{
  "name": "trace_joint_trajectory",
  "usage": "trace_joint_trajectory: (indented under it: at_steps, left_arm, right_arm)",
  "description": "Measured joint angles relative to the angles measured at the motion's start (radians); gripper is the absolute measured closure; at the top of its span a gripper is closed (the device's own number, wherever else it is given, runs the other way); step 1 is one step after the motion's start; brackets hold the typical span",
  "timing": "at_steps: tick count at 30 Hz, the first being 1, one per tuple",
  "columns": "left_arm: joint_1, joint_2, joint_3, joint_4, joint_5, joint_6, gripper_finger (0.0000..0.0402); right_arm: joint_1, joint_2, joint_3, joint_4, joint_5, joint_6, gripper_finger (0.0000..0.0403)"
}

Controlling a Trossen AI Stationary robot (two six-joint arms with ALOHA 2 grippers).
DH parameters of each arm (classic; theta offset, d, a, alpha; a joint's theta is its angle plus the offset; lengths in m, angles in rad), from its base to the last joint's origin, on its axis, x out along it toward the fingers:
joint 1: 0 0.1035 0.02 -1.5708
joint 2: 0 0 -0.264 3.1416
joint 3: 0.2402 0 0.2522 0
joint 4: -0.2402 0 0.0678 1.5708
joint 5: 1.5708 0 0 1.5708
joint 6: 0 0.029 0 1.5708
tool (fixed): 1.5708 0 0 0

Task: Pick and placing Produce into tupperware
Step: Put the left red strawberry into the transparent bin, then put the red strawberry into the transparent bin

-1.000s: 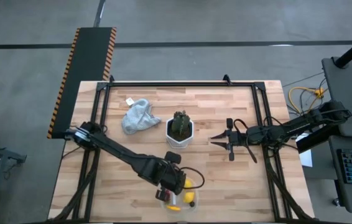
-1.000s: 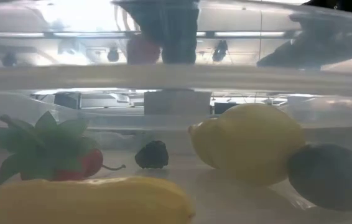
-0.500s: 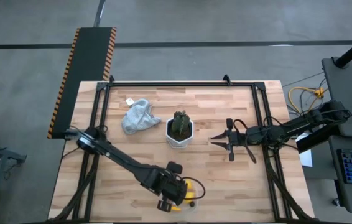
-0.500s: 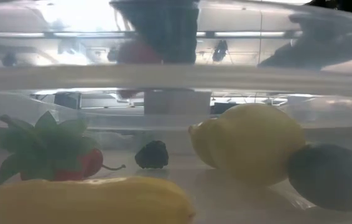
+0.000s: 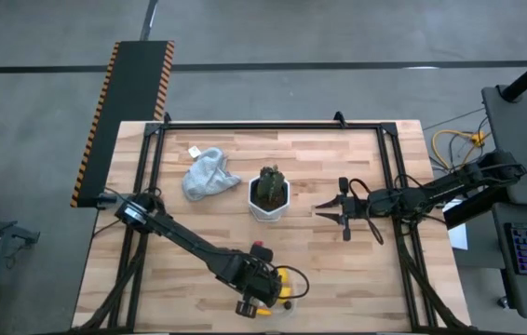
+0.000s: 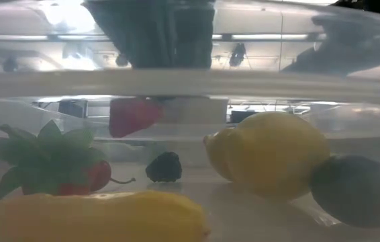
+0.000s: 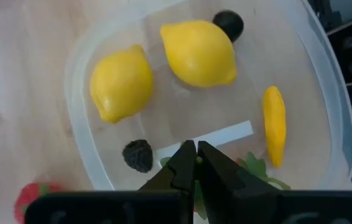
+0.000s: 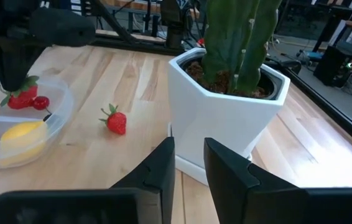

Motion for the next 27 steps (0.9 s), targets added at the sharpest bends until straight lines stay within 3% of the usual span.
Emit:
trace_joint_trajectory:
  at_steps: [11, 21, 27]
  left_arm:
    - [0.002, 0.000, -0.014, 0.000, 0.008, -0.001, 0.0397]
    - [0.011, -0.006, -0.010, -0.013, -0.016, -0.052, 0.0323]
    - [0.031, -0.030, 0.057, -0.129, -0.067, -0.050, 0.0316]
  right_arm:
    - [0.000, 0.000, 0.000, -0.017, 0.000, 0.018, 0.0330]
    - [0.000, 0.000, 0.000, -0.017, 0.000, 0.018, 0.0321]
    - [0.000, 0.000, 0.000, -0.016, 0.000, 0.024, 0.0327]
